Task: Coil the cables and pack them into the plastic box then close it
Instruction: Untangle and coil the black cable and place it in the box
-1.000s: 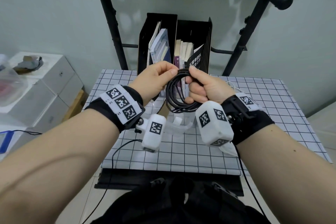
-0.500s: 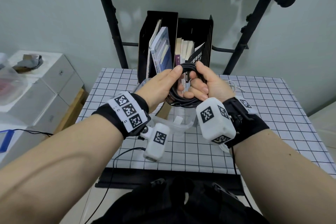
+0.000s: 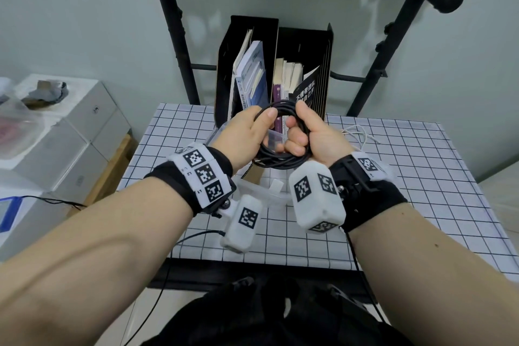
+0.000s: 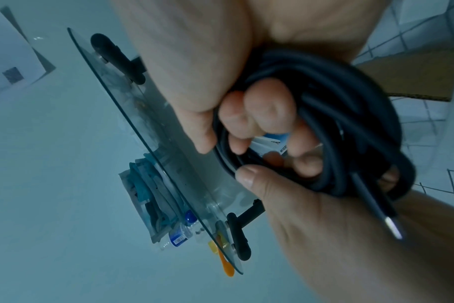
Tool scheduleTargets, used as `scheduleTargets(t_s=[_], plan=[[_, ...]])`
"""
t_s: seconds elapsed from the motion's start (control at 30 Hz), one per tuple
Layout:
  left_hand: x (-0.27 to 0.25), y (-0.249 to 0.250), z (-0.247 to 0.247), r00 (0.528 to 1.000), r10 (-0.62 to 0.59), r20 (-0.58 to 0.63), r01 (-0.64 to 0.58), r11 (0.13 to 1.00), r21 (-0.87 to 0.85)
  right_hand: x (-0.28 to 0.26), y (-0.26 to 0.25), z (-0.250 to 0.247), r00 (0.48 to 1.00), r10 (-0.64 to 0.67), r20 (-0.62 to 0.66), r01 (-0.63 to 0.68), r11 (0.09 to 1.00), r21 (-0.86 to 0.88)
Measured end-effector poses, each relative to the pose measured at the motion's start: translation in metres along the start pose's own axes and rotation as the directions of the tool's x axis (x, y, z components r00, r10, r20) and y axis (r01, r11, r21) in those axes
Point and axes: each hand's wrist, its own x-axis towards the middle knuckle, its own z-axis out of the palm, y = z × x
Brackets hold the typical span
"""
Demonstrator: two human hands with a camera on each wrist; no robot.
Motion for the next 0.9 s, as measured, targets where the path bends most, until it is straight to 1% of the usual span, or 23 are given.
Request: scheduleTargets(t_s=[0.13, 0.23, 0.3, 0.33, 0.37, 0.43, 0.5, 0.57, 0.6, 0.67, 0.7, 0.77, 0.8, 0.9], plan=[[0.002, -0.001, -0.003, 0.999, -0.007, -0.041, 0.009, 0.999, 0.048, 0.001, 0.000, 0.002, 0.999, 0.009, -0.042, -0.010, 1.000, -0.022], [0.006, -0.005, -0.006, 0.998, -0.044, -0.049, 0.047, 0.998, 0.044, 0.005, -0.001, -0.002, 0.999, 0.035, -0.026, -0.036, 0.998, -0.049], [0.006, -0.006, -0.008, 0.994, -0.105, -0.024, 0.105, 0.994, -0.024, 0.007, 0.000, -0.005, 0.999, 0.031, -0.019, -0.033, 0.995, -0.090], [0.006, -0.005, -0.008, 0.988, -0.156, 0.002, 0.155, 0.982, -0.110, 0.007, 0.000, -0.005, 0.999, 0.030, -0.027, -0.032, 0.994, -0.104], [0.005, -0.004, -0.007, 0.974, -0.221, 0.040, 0.224, 0.947, -0.230, 0.007, 0.000, -0.006, 0.999, 0.028, -0.028, -0.031, 0.995, -0.096], [0.002, 0.000, -0.008, 0.921, -0.357, 0.156, 0.388, 0.812, -0.435, 0.007, -0.002, -0.008, 1.000, 0.012, -0.004, -0.013, 1.000, -0.023], [0.001, 0.001, -0.009, 0.868, -0.427, 0.254, 0.495, 0.702, -0.513, 0.007, -0.004, -0.013, 0.999, -0.014, 0.048, 0.014, 1.000, 0.004], [0.001, 0.003, -0.013, 0.834, -0.447, 0.324, 0.550, 0.620, -0.560, 0.008, -0.003, -0.016, 0.994, -0.061, 0.095, 0.069, 0.994, -0.086], [0.002, 0.004, -0.014, 0.824, -0.446, 0.349, 0.564, 0.597, -0.571, 0.009, -0.002, -0.017, 0.989, -0.087, 0.122, 0.106, 0.983, -0.151], [0.002, 0.004, -0.017, 0.803, -0.444, 0.397, 0.595, 0.577, -0.559, 0.011, 0.000, -0.017, 0.980, -0.118, 0.162, 0.157, 0.955, -0.253], [0.001, 0.004, -0.018, 0.785, -0.445, 0.431, 0.620, 0.566, -0.544, 0.012, 0.000, -0.016, 0.979, -0.127, 0.161, 0.169, 0.944, -0.282], [-0.001, 0.007, -0.019, 0.742, -0.435, 0.510, 0.670, 0.517, -0.533, 0.011, -0.002, -0.012, 0.975, -0.143, 0.168, 0.188, 0.936, -0.299], [-0.002, 0.008, -0.020, 0.730, -0.426, 0.534, 0.682, 0.490, -0.543, 0.011, -0.003, -0.011, 0.972, -0.145, 0.188, 0.197, 0.932, -0.304], [-0.003, 0.017, -0.019, 0.718, -0.408, 0.564, 0.696, 0.443, -0.565, 0.008, -0.008, -0.007, 0.960, -0.165, 0.226, 0.235, 0.914, -0.332]])
